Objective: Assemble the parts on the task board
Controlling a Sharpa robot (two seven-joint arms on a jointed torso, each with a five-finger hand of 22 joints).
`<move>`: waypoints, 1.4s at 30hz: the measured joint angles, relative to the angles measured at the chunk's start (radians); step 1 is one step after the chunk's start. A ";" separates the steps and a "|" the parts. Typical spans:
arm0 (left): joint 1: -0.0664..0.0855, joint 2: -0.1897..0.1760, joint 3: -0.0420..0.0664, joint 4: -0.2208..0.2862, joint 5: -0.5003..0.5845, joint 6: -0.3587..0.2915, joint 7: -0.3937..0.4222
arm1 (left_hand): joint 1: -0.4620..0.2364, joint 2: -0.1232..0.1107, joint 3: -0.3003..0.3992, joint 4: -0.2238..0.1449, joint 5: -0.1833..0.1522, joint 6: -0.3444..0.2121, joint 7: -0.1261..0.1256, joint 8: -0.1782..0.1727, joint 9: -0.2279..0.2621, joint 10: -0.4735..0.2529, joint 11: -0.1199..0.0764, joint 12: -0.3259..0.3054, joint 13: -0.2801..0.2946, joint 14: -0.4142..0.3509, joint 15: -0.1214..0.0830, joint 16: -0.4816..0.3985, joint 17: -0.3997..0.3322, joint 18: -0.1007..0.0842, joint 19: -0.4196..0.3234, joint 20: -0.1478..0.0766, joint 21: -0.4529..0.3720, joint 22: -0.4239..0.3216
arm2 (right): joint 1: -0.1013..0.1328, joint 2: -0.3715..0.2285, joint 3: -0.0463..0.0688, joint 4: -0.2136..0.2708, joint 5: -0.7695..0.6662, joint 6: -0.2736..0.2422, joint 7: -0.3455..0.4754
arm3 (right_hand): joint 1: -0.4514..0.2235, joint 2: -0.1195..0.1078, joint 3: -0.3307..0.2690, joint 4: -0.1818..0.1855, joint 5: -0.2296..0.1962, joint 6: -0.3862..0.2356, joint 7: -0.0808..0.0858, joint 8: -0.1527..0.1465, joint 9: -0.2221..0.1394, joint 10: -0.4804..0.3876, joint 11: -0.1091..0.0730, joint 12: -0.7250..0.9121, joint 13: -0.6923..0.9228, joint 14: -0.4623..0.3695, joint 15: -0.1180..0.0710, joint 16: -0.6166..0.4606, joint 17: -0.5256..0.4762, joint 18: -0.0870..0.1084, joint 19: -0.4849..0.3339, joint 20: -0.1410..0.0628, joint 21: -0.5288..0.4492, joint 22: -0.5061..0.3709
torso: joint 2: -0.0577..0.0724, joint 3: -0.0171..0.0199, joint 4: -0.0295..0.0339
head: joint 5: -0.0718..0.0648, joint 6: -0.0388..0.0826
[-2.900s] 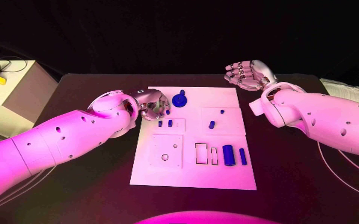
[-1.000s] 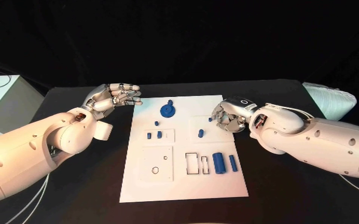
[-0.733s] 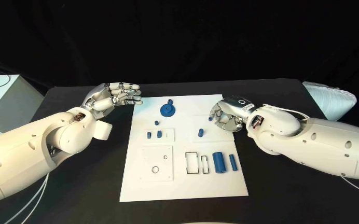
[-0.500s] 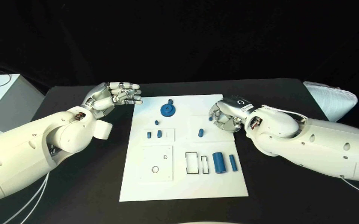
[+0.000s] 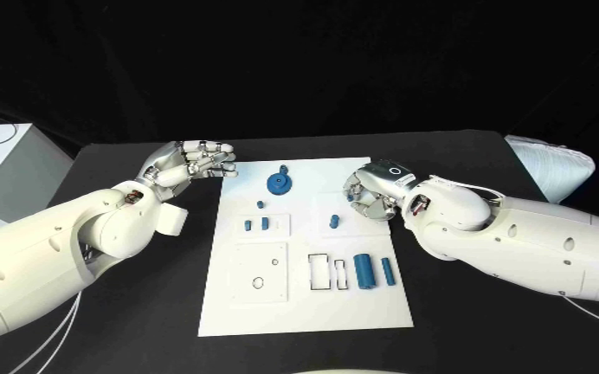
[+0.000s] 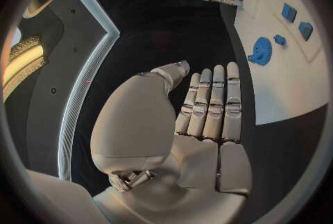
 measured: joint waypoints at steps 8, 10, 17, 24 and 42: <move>-0.002 -0.002 0.000 0.002 -0.004 0.000 -0.002 | 0.000 0.000 0.000 0.000 0.000 0.000 0.000 0.000 0.000 0.000 0.000 0.000 0.000 0.004 0.004 -0.004 0.000 0.000 0.002 -0.002 0.000 -0.001 | 0.000 0.012 0.001 -0.011 -0.004 0.003 -0.001 | 0.013 0.000 0.039 0.003 -0.056 0.023 -0.003 0.018 0.016 -0.031 0.001 0.003 -0.016 0.000 0.007 0.002 -0.012 0.000 -0.004 0.004 -0.009 -0.013 | 0.000 -0.0002 0.0010 | 0.001 0.000; -0.002 -0.002 0.000 0.003 -0.004 0.000 -0.003 | 0.000 0.000 0.000 0.000 0.000 -0.004 0.004 0.000 0.000 0.000 0.000 0.000 0.000 0.004 0.004 -0.004 0.000 0.000 0.002 -0.002 0.000 -0.001 | 0.000 0.016 0.001 -0.014 -0.007 0.003 -0.002 | 0.013 0.000 0.040 0.005 -0.056 0.029 -0.006 0.022 0.019 -0.032 0.000 0.002 -0.021 0.000 0.007 0.004 -0.014 0.000 -0.006 0.006 -0.009 -0.013 | 0.000 -0.0002 0.0010 | 0.002 0.000; -0.002 -0.004 0.000 0.004 -0.006 0.000 -0.006 | 0.000 0.000 0.000 0.000 0.000 -0.004 0.003 0.000 -0.001 -0.003 0.003 0.000 0.000 0.004 0.004 -0.004 0.000 0.000 0.002 -0.002 -0.004 -0.002 | -0.003 0.027 0.003 -0.020 -0.023 0.001 -0.012 | 0.013 0.000 0.053 0.007 -0.056 0.034 -0.008 0.026 0.024 -0.045 0.001 0.006 -0.020 0.000 0.007 0.004 -0.029 0.000 -0.015 0.007 -0.032 -0.037 | 0.000 0.0005 0.0006 | 0.003 0.002; -0.002 -0.005 0.000 0.005 -0.008 0.000 -0.011 | 0.000 0.000 -0.003 -0.003 0.000 -0.004 0.003 -0.004 -0.002 -0.007 0.007 0.000 0.000 0.004 0.004 -0.008 0.000 0.000 0.001 -0.002 -0.004 -0.005 | -0.009 0.032 0.004 -0.016 -0.037 -0.004 -0.016 | 0.017 0.004 0.057 0.004 -0.056 0.036 -0.010 0.029 0.026 -0.052 -0.003 -0.005 -0.029 0.000 0.007 0.004 -0.028 0.000 -0.015 0.007 -0.032 -0.033 | 0.001 0.0010 -0.0006 | 0.003 0.000; -0.002 -0.008 0.000 0.006 -0.015 0.001 -0.025 | 0.000 0.000 -0.003 -0.003 0.000 -0.004 0.004 -0.004 -0.004 -0.014 0.007 0.000 0.000 0.004 0.004 -0.018 0.000 0.000 0.001 -0.002 -0.013 -0.008 | -0.013 0.031 0.005 -0.007 -0.079 0.001 -0.036 | 0.058 0.004 0.095 -0.037 -0.023 0.056 -0.015 0.049 0.048 -0.020 -0.003 0.006 -0.027 0.000 0.007 0.021 -0.011 0.000 -0.011 0.003 0.011 0.027 | 0.000 0.0007 -0.0002 | 0.003 -0.003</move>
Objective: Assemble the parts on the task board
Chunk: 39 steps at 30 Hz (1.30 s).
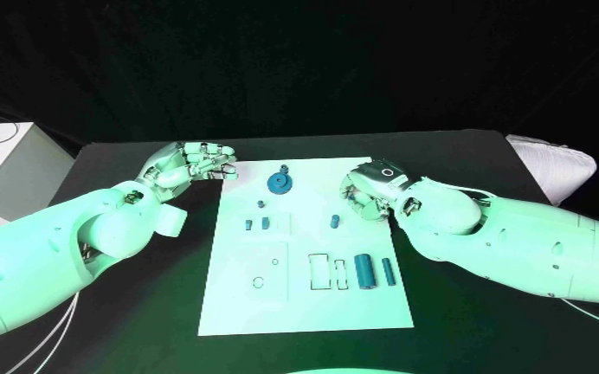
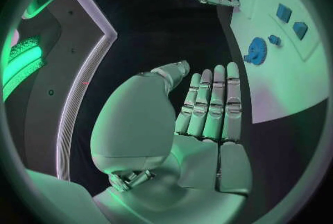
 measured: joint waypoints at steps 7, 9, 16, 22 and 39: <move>0.000 0.000 0.000 0.000 -0.005 0.000 -0.005 | 0.000 0.000 0.000 -0.005 0.000 -0.003 0.003 0.000 -0.001 0.000 0.000 0.000 0.000 0.000 0.000 -0.004 -0.001 0.000 0.000 0.000 -0.006 -0.002 | -0.002 -0.002 -0.001 0.004 -0.019 -0.006 -0.011 | -0.028 -0.030 0.004 -0.004 -0.004 -0.022 0.011 -0.008 0.000 -0.011 0.000 0.000 -0.011 0.000 0.000 0.003 -0.005 0.000 -0.003 0.003 0.000 0.001 | 0.001 0.0003 -0.0004 | -0.001 0.001; 0.000 0.000 0.000 0.000 -0.005 0.001 -0.006 | 0.000 0.000 0.000 -0.005 0.000 -0.003 0.003 -0.001 -0.001 0.000 0.000 0.000 0.000 0.000 0.000 -0.004 -0.001 0.000 0.000 0.000 -0.006 -0.002 | -0.002 -0.003 -0.002 0.005 -0.023 -0.007 -0.013 | -0.029 -0.031 0.004 -0.004 -0.004 -0.024 0.012 -0.008 0.000 -0.015 0.004 0.000 -0.014 0.000 0.000 0.004 -0.005 0.000 -0.004 0.004 0.000 0.001 | 0.001 0.0005 -0.0004 | -0.001 0.001; 0.000 -0.001 0.000 0.000 -0.008 0.001 -0.009 | 0.000 0.000 0.000 -0.005 0.000 -0.003 0.003 -0.006 -0.002 -0.004 0.004 0.000 0.000 0.000 0.000 -0.004 -0.001 0.000 0.004 0.004 -0.006 -0.003 | -0.004 -0.008 -0.003 0.009 -0.032 -0.012 -0.022 | -0.031 -0.033 0.004 -0.004 -0.004 -0.027 0.009 -0.012 0.000 -0.016 0.005 0.000 -0.016 0.000 0.000 0.004 -0.005 0.000 -0.004 0.004 0.000 0.000 | 0.000 0.0005 -0.0008 | -0.001 0.000; 0.000 -0.002 0.000 0.000 -0.011 0.002 -0.010 | 0.000 0.000 0.000 -0.005 0.000 -0.003 0.003 -0.006 -0.002 -0.007 0.000 0.000 0.000 0.000 0.000 -0.009 -0.001 0.000 0.004 0.004 -0.006 -0.005 | -0.005 -0.013 -0.004 0.014 -0.040 -0.015 -0.031 | -0.031 -0.033 0.001 -0.001 -0.004 -0.029 0.011 -0.012 -0.001 -0.016 0.005 0.000 -0.016 0.000 0.000 0.004 -0.004 0.000 -0.004 0.004 0.000 0.002 | 0.000 0.0004 -0.0007 | -0.002 0.000; -0.001 -0.003 0.000 0.000 -0.012 0.004 -0.014 | 0.000 0.000 0.000 -0.005 0.000 -0.003 0.003 -0.006 -0.003 -0.007 0.000 0.000 0.000 0.000 0.000 -0.009 -0.001 0.000 0.004 0.004 -0.010 -0.006 | -0.008 -0.013 -0.005 0.017 -0.047 -0.027 -0.043 | -0.031 -0.033 0.008 0.006 -0.004 -0.022 0.004 -0.012 0.009 0.006 -0.003 0.000 -0.012 0.000 0.000 0.009 -0.004 0.000 -0.004 0.004 0.023 0.034 | 0.000 -0.0001 -0.0001 | -0.002 -0.001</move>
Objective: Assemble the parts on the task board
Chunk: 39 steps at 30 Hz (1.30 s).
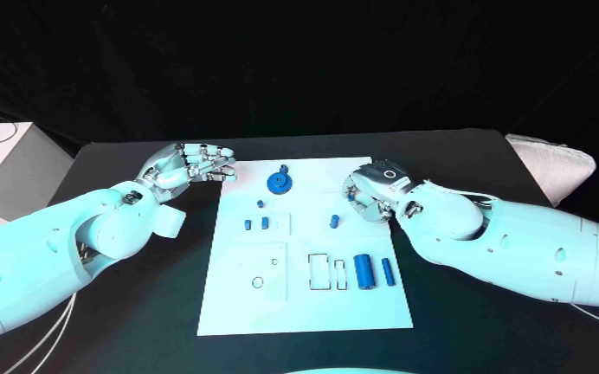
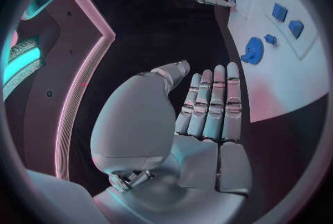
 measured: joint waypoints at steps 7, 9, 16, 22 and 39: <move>0.000 0.000 0.000 0.000 0.000 0.001 -0.001 | 0.000 0.000 0.000 0.000 0.000 0.000 0.000 0.000 0.000 0.000 0.000 0.000 0.000 0.000 0.000 0.000 0.000 0.000 0.000 0.000 0.000 -0.001 | -0.001 0.002 0.000 -0.001 0.002 -0.004 -0.001 | -0.008 0.022 -0.001 0.007 0.000 0.030 -0.015 0.024 0.014 0.028 -0.008 0.009 0.007 -0.002 -0.003 0.013 0.011 -0.016 0.011 -0.011 0.027 0.038 | 0.000 -0.0001 0.0000 | 0.000 -0.001; 0.000 0.000 0.000 0.000 0.000 0.002 -0.001 | 0.000 0.000 0.000 0.000 0.000 0.000 0.000 0.000 0.000 0.000 0.000 0.000 0.000 0.000 0.000 0.000 0.000 0.000 0.000 0.000 0.000 -0.001 | -0.002 0.002 0.000 -0.002 0.002 -0.006 -0.002 | 0.001 0.034 -0.001 0.007 -0.015 0.037 -0.017 0.028 0.019 0.036 -0.003 0.009 0.013 0.000 -0.011 0.013 0.012 -0.016 0.016 -0.016 0.035 0.045 | 0.000 -0.0001 0.0001 | 0.001 -0.001; 0.000 0.000 0.000 0.000 -0.001 0.003 -0.002 | 0.000 0.000 0.000 0.000 0.000 0.000 0.000 0.000 0.000 0.000 0.000 0.000 0.000 0.000 0.000 -0.002 0.000 0.000 0.000 0.000 0.000 -0.001 | -0.005 0.004 0.000 -0.002 0.002 -0.016 -0.006 | 0.018 0.054 0.007 -0.002 -0.043 0.041 -0.020 0.039 0.037 0.041 0.002 0.013 0.014 0.000 -0.011 0.018 0.013 -0.016 0.020 -0.020 0.042 0.060 | 0.000 0.0000 0.0000 | 0.002 -0.001; 0.000 0.000 0.000 -0.001 -0.001 0.004 -0.002 | 0.000 0.000 0.000 0.000 0.000 0.000 0.000 0.000 0.000 -0.004 0.004 0.000 0.000 0.000 0.000 -0.006 0.000 0.000 0.000 0.000 0.000 -0.002 | -0.007 0.004 -0.001 0.000 0.002 -0.025 -0.012 | 0.021 0.061 0.007 -0.002 -0.049 0.042 -0.020 0.039 0.038 0.041 0.002 0.013 0.014 0.000 -0.011 0.018 0.013 -0.016 0.020 -0.020 0.042 0.062 | 0.000 0.0002 0.0000 | 0.003 -0.002; -0.007 0.002 0.000 -0.014 -0.001 0.007 -0.003 | 0.000 0.000 0.000 -0.006 0.000 0.000 0.000 0.000 -0.002 -0.004 0.004 0.000 0.000 0.000 0.000 -0.006 0.000 0.000 0.000 0.000 -0.004 -0.004 | 0.008 -0.048 0.009 0.058 0.019 -0.062 -0.008 | 0.026 0.067 0.008 -0.006 -0.059 0.041 -0.020 0.039 0.039 0.045 0.006 0.009 0.014 -0.003 -0.014 0.022 0.017 -0.016 0.020 -0.020 0.050 0.069 | -0.002 0.0010 -0.0003 | 0.007 0.006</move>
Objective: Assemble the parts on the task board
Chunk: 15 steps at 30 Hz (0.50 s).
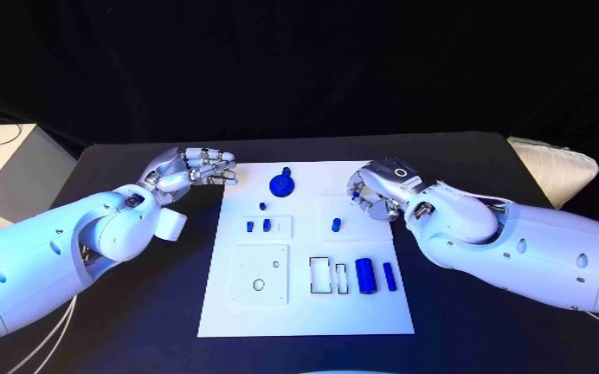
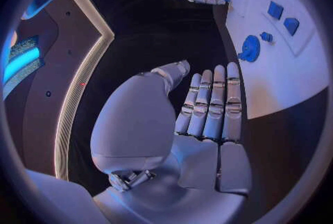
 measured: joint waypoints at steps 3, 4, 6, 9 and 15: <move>-0.001 0.001 0.000 -0.003 0.000 0.001 0.000 | 0.000 0.000 0.000 0.000 0.000 0.000 0.000 0.000 0.000 0.000 0.000 0.000 0.000 0.000 0.000 0.000 0.000 0.000 0.000 0.000 0.000 0.000 | 0.007 -0.013 0.004 0.018 0.013 -0.009 0.004 | 0.000 0.000 0.000 0.000 0.000 0.000 0.000 0.000 0.000 0.000 0.000 -0.001 0.000 0.000 0.000 0.000 0.000 0.000 0.000 0.000 0.000 0.000 | 0.000 -0.0004 0.0000 | 0.000 -0.002; -0.002 0.002 0.000 -0.005 0.000 0.001 0.000 | 0.000 0.000 0.000 0.000 0.000 0.000 0.000 0.000 0.000 0.000 0.000 0.000 0.000 0.000 0.000 0.000 0.000 0.000 0.000 0.000 0.000 0.000 | 0.009 -0.018 0.005 0.026 0.019 -0.012 0.006 | 0.000 0.000 0.000 0.000 -0.001 0.000 0.000 0.000 0.000 0.000 0.000 0.000 0.000 0.000 0.000 0.000 0.000 0.000 0.000 0.000 0.000 0.000 | 0.000 -0.0004 0.0000 | 0.001 -0.003; -0.002 0.002 0.000 -0.008 0.000 0.001 0.000 | 0.000 0.000 0.000 0.000 0.000 0.000 0.000 0.000 0.000 0.000 0.000 0.000 0.000 0.000 0.000 0.000 0.000 0.000 0.000 0.000 0.000 0.000 | 0.012 -0.027 0.007 0.040 0.030 -0.017 0.010 | 0.000 0.000 0.000 0.000 -0.002 0.000 0.000 0.000 0.000 0.000 0.000 0.002 0.000 0.000 0.000 0.000 0.000 0.000 0.000 0.000 0.000 0.000 | 0.000 -0.0004 0.0000 | 0.002 -0.005; -0.003 0.005 0.000 -0.012 0.000 0.001 0.000 | 0.000 0.000 0.000 0.000 0.000 0.000 0.000 0.000 0.000 -0.004 -0.004 0.000 0.000 0.000 0.000 -0.004 0.000 0.000 0.000 0.000 0.000 0.000 | 0.017 -0.039 0.010 0.061 0.048 -0.027 0.018 | 0.000 0.000 0.000 0.000 0.001 0.000 0.000 0.003 0.000 0.000 0.000 0.002 0.000 0.000 0.000 0.000 0.000 0.000 0.000 0.000 0.000 0.000 | 0.000 -0.0004 0.0002 | 0.004 -0.006; -0.005 0.012 0.000 -0.018 0.000 0.001 0.001 | 0.002 0.002 0.000 0.000 0.000 0.000 0.000 0.000 0.000 -0.004 -0.004 0.000 0.000 0.000 0.000 -0.004 0.000 0.000 0.000 0.000 0.000 0.000 | 0.019 -0.048 0.012 0.111 0.086 -0.049 0.038 | 0.000 0.000 0.000 0.000 0.003 0.000 0.000 0.003 0.001 0.000 0.000 0.002 0.000 0.000 0.000 0.000 0.000 0.000 0.000 0.000 0.000 -0.001 | 0.000 -0.0011 0.0001 | 0.012 -0.007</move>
